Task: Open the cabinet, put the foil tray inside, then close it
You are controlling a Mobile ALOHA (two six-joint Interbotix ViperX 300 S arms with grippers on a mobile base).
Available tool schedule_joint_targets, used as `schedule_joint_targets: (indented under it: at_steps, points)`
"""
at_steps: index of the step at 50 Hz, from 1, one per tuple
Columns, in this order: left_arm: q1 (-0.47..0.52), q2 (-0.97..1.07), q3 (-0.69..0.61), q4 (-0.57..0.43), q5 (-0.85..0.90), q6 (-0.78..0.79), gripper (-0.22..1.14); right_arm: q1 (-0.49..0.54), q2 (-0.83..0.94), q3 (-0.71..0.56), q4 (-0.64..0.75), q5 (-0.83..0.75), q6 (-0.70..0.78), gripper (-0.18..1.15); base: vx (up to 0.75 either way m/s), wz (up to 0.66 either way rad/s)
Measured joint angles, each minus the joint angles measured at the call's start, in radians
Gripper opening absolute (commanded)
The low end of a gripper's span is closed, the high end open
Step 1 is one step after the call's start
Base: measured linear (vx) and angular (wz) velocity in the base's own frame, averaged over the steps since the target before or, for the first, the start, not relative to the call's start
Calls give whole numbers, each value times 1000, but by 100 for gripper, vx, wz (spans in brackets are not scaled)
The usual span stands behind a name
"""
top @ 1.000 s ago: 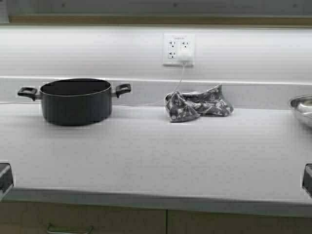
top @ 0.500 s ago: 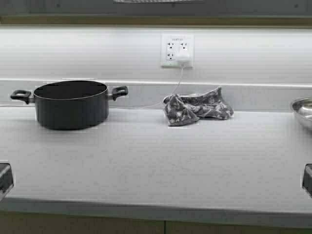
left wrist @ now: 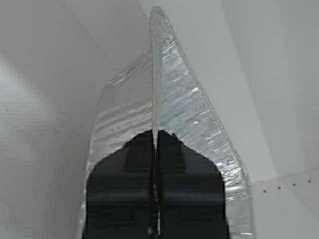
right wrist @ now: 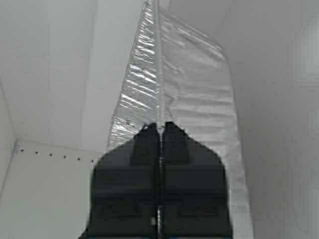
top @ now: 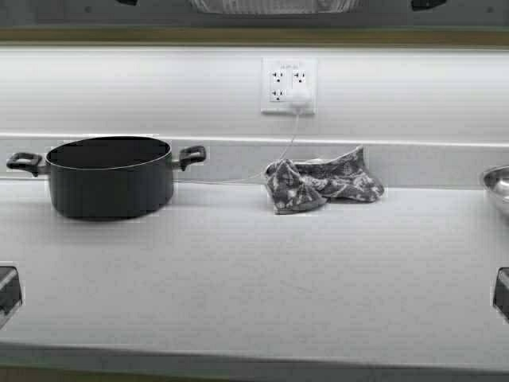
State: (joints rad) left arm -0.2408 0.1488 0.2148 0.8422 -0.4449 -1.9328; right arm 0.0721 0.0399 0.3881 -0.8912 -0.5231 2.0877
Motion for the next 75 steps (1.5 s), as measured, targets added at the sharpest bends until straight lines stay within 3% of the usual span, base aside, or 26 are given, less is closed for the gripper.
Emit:
schedule_joint_targets:
  at_steps: [18,23,28,34,38,42,54,59,62,70,72,75]
  points:
    - [-3,26,40,-29,6,-6,4,-12,21,25,-15,-14,5,8,5,0]
    - [-6,26,44,-46,-5,-6,6,-23,34,26,-17,-52,3,20,3,1]
    - [-3,26,55,-84,-29,-3,20,-37,46,25,-14,-106,2,53,1,1]
    - [6,28,69,-138,-55,14,52,-54,48,25,-6,-144,0,88,0,0]
    - [15,26,74,-164,-69,17,73,-72,46,23,6,-146,2,91,0,0]
    - [29,25,75,-181,-69,23,84,-91,46,25,9,-144,-3,90,0,0]
    - [81,3,92,-190,-74,35,85,-118,46,18,8,-140,-8,90,0,0]
    - [101,-18,107,-190,-92,49,79,-130,46,20,-3,-146,-15,84,0,0]
    - [104,-34,115,-186,-118,74,65,-132,41,20,-23,-167,-29,70,0,0]
    - [91,-87,135,-150,-135,261,-12,-95,-38,25,-75,-95,-229,-8,0,0]
    - [78,-109,146,-146,-118,328,-13,-75,-72,38,-77,-40,-313,-10,0,0]
    - [55,-144,158,-146,-78,440,-1,-31,-127,57,-72,67,-460,2,0,0]
